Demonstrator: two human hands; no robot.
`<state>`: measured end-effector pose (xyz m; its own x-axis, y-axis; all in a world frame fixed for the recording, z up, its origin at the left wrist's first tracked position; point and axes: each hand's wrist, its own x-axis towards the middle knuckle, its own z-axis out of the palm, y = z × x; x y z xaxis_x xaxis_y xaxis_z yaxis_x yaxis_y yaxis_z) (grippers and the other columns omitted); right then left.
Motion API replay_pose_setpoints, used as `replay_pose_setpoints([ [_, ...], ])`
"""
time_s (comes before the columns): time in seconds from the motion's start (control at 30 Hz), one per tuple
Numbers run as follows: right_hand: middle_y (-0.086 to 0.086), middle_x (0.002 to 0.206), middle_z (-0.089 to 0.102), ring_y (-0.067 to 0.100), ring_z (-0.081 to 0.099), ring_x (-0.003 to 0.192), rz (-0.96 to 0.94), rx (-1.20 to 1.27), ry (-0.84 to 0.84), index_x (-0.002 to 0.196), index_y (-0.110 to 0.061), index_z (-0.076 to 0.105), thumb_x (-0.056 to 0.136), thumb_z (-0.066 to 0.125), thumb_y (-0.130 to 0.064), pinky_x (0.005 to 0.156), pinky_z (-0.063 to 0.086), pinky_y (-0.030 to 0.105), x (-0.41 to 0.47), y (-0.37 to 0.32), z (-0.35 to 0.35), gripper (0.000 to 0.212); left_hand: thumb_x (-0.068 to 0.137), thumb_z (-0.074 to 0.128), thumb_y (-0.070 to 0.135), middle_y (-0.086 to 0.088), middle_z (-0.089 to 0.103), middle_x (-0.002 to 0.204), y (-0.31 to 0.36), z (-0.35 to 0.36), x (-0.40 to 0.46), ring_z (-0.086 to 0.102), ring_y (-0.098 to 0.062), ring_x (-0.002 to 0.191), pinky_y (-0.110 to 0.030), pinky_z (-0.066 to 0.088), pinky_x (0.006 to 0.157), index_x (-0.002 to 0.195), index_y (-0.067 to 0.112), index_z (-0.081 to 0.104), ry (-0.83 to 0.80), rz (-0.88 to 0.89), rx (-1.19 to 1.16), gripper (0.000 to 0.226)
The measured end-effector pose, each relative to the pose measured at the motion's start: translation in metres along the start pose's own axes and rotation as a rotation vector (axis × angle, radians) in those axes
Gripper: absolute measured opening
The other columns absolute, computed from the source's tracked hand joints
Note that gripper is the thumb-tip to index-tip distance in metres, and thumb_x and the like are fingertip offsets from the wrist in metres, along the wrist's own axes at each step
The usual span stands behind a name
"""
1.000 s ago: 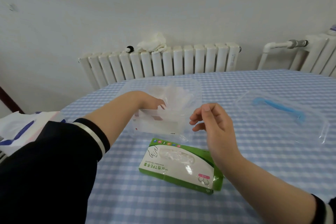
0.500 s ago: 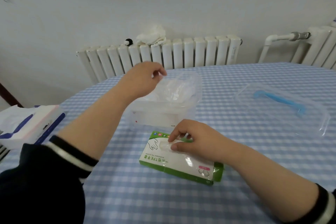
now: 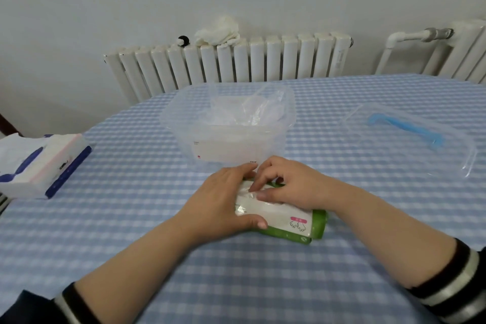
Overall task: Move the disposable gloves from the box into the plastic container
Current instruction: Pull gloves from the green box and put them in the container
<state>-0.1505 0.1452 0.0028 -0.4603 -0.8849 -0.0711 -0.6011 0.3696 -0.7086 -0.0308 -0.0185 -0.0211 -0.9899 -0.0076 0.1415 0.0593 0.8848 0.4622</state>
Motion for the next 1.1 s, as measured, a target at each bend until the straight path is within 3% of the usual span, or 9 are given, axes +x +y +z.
replay_pose_setpoints([
  [0.1, -0.019, 0.108, 0.052, -0.002, 0.052, 0.099, -0.035, -0.082, 0.084, 0.088, -0.031, 0.072, 0.085, 0.07, -0.037, 0.09, 0.044, 0.026, 0.0, 0.0, 0.007, 0.007, 0.061, 0.074, 0.072, 0.032, 0.033, 0.126, 0.002, 0.002, -0.001, 0.028, 0.012, 0.117, -0.017, 0.028, 0.104, 0.148, 0.033, 0.028, 0.011, -0.007, -0.001, 0.106],
  [0.27, -0.015, 0.101, 0.056, 0.001, 0.049, 0.094, -0.119, -0.258, 0.221, 0.087, -0.027, 0.071, 0.089, 0.064, -0.038, 0.077, 0.043, 0.025, -0.001, -0.003, 0.014, 0.014, 0.059, 0.079, 0.066, 0.048, 0.023, 0.11, 0.005, 0.0, 0.0, 0.027, 0.014, 0.11, -0.013, 0.025, 0.1, 0.149, 0.032, 0.026, 0.008, -0.041, -0.03, 0.11],
  [0.4, -0.011, 0.09, 0.058, 0.007, 0.054, 0.083, -0.231, -0.49, 0.365, 0.086, -0.024, 0.066, 0.093, 0.058, -0.037, 0.061, 0.038, 0.026, 0.003, 0.0, 0.02, 0.016, 0.058, 0.079, 0.066, 0.043, 0.031, 0.114, 0.004, 0.001, 0.0, 0.03, 0.012, 0.113, -0.012, 0.026, 0.1, 0.149, 0.029, 0.026, 0.004, -0.044, -0.032, 0.112],
  [0.57, -0.012, 0.074, 0.061, 0.009, 0.054, 0.061, -0.361, -0.537, 0.526, 0.08, -0.021, 0.059, 0.093, 0.042, -0.037, 0.045, 0.034, 0.022, 0.005, -0.003, 0.026, 0.026, 0.06, 0.079, 0.066, 0.041, 0.035, 0.118, 0.005, 0.001, 0.0, 0.034, 0.012, 0.111, -0.004, 0.03, 0.089, 0.142, 0.036, 0.03, 0.026, -0.03, -0.048, 0.1],
  [0.7, -0.009, 0.077, 0.063, 0.009, 0.053, 0.063, -0.382, -0.438, 0.479, 0.086, -0.019, 0.057, 0.095, 0.041, -0.031, 0.05, 0.035, 0.019, 0.002, -0.006, 0.028, 0.022, 0.061, 0.079, 0.067, 0.036, 0.039, 0.124, 0.005, 0.001, 0.002, 0.038, 0.01, 0.113, -0.007, 0.03, 0.09, 0.14, 0.037, 0.033, 0.029, -0.028, -0.053, 0.096],
  [0.83, -0.01, 0.087, 0.056, 0.007, 0.049, 0.078, -0.267, -0.255, 0.321, 0.088, -0.026, 0.045, 0.1, 0.046, -0.025, 0.069, 0.044, 0.029, 0.001, -0.009, 0.028, 0.012, 0.062, 0.079, 0.067, 0.034, 0.037, 0.125, 0.004, 0.002, 0.001, 0.034, 0.012, 0.113, -0.007, 0.028, 0.092, 0.141, 0.036, 0.031, 0.034, -0.025, -0.041, 0.098],
  [0.93, -0.013, 0.09, 0.054, 0.003, 0.048, 0.086, -0.208, -0.169, 0.268, 0.092, -0.026, 0.049, 0.098, 0.047, -0.038, 0.075, 0.043, 0.023, -0.002, -0.014, 0.024, 0.014, 0.062, 0.08, 0.065, 0.039, 0.035, 0.122, 0.003, 0.003, -0.001, 0.034, 0.012, 0.114, -0.005, 0.028, 0.092, 0.141, 0.035, 0.032, 0.032, -0.031, -0.048, 0.097],
  [1.0, -0.018, 0.099, 0.053, -0.001, 0.046, 0.094, -0.155, -0.195, 0.214, 0.103, -0.03, 0.054, 0.088, 0.056, -0.055, 0.08, 0.041, 0.019, -0.002, -0.011, 0.018, 0.029, 0.061, 0.082, 0.062, 0.04, 0.034, 0.119, 0.002, 0.005, -0.001, 0.035, 0.011, 0.113, -0.006, 0.029, 0.092, 0.141, 0.034, 0.032, 0.035, -0.046, -0.063, 0.098],
  [1.1, -0.019, 0.098, 0.053, 0.004, 0.046, 0.097, -0.196, -0.282, 0.196, 0.098, -0.03, 0.065, 0.086, 0.061, -0.053, 0.085, 0.043, 0.026, 0.002, -0.004, 0.019, 0.026, 0.059, 0.082, 0.063, 0.027, 0.039, 0.127, 0.002, 0.006, -0.002, 0.035, 0.007, 0.118, -0.013, 0.031, 0.098, 0.146, 0.032, 0.025, 0.028, -0.075, -0.067, 0.109],
])
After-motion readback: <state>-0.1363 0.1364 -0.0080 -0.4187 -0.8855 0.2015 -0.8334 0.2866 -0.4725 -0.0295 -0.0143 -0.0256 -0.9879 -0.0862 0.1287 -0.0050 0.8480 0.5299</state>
